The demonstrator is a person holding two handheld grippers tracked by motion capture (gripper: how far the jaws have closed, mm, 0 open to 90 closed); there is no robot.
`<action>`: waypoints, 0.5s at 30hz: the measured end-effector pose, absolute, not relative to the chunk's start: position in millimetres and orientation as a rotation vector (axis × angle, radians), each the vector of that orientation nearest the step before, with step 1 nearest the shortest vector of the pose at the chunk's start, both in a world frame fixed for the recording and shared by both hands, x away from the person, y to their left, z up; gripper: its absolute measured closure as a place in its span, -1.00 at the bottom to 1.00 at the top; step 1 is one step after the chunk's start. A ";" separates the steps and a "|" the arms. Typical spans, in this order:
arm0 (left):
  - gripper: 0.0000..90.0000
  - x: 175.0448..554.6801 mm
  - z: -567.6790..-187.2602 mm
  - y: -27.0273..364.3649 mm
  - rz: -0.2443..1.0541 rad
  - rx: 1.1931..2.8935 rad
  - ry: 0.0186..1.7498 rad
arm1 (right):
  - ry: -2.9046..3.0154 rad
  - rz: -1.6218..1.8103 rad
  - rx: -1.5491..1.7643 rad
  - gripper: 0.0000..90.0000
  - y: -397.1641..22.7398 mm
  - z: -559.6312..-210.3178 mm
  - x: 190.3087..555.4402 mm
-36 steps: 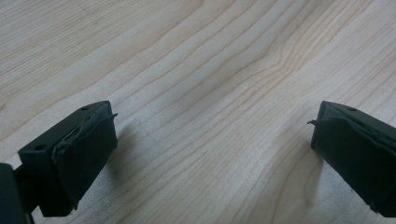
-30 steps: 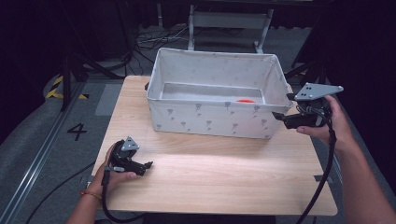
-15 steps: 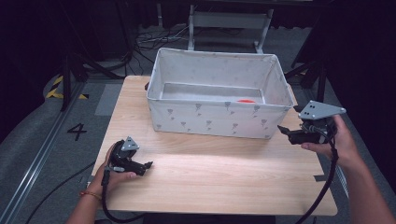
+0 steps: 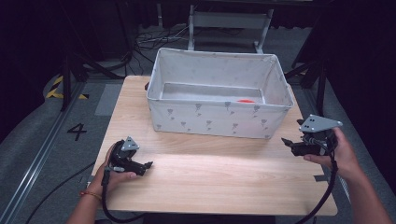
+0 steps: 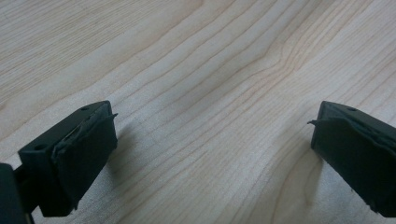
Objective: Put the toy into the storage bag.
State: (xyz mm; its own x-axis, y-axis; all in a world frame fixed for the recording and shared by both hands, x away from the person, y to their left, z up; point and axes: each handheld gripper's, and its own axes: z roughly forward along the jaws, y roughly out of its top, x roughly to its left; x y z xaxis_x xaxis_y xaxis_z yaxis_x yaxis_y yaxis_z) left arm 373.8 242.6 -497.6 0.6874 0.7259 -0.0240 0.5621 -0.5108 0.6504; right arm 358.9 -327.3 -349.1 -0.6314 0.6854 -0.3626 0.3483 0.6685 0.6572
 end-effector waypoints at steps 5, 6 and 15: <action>-0.99 373.7 -497.6 242.6 0.334 2.256 0.983 | 2.301 0.674 0.806 -0.54 -331.5 -367.3 358.3; -0.99 373.7 -497.6 242.6 0.333 2.257 0.984 | 2.306 0.664 0.814 -0.54 -332.0 -371.9 357.6; -0.99 373.7 -497.7 242.6 0.333 2.256 0.983 | 2.336 0.644 0.863 -0.54 -341.3 -402.1 353.9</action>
